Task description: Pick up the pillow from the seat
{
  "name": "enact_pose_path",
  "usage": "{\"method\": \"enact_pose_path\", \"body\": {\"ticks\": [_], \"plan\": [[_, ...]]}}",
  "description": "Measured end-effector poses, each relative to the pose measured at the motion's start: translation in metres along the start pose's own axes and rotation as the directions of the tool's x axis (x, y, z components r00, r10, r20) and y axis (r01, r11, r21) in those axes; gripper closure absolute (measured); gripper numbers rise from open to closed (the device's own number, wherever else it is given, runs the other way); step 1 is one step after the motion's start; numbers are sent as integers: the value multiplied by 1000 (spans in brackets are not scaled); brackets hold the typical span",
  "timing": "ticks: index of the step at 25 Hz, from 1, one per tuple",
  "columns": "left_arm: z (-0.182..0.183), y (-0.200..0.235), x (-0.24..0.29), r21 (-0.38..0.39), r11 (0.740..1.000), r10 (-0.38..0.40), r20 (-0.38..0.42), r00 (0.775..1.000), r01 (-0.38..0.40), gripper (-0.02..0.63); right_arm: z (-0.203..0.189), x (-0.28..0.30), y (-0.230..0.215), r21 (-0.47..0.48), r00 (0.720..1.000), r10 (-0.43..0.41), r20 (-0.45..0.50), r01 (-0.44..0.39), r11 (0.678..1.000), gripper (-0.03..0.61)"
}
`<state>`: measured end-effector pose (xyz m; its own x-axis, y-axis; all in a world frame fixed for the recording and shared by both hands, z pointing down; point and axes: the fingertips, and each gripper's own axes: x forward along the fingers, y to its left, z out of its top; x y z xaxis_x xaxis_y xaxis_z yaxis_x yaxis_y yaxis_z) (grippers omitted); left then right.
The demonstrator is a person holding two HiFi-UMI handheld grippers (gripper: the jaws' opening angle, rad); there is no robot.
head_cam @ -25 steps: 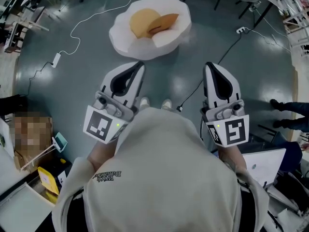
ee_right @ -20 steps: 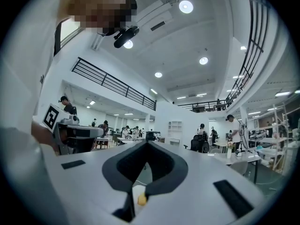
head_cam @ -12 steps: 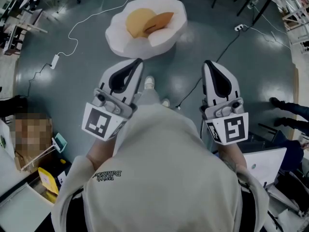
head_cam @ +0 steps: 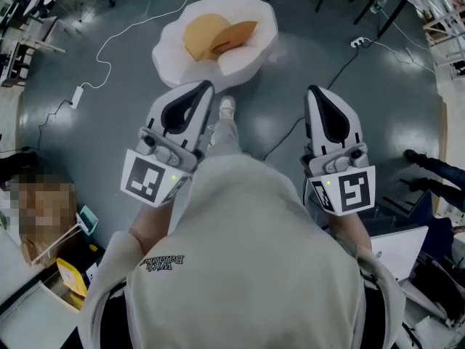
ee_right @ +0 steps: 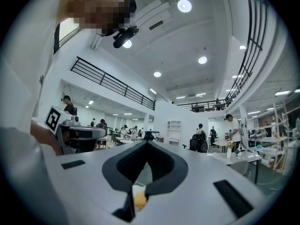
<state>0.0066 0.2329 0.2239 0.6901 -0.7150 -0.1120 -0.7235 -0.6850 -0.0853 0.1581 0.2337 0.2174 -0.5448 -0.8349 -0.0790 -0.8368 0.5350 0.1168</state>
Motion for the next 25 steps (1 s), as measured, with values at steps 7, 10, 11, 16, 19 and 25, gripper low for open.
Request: {"method": "enact_pose_path", "body": {"ticks": [7,10,11,16,19,25], "plan": [[-14,24,35,-30,1000,-11,-45,999,9,604,-13,35,-27,15,1000,-1,-18,1,1000,569],[-18,38,51,-36,999,-13,-57,998,11,604,-18,53,-38,23,1000,-2,-26,2,1000,569],[-20,43,57,-38,999,-15,-58,998,13,604,-19,59,-42,24,1000,-2,-28,2,1000,569],[-27,70,87,-46,998,-33,-68,997,30,604,-24,91,-63,23,999,-12,-42,13,1000,569],[-30,89,104,-44,998,-43,-72,996,40,604,-25,112,-73,22,998,-21,-51,22,1000,569],[-38,128,137,-50,997,-65,-84,994,61,604,-28,159,-91,23,998,-26,-65,28,999,569]]}}
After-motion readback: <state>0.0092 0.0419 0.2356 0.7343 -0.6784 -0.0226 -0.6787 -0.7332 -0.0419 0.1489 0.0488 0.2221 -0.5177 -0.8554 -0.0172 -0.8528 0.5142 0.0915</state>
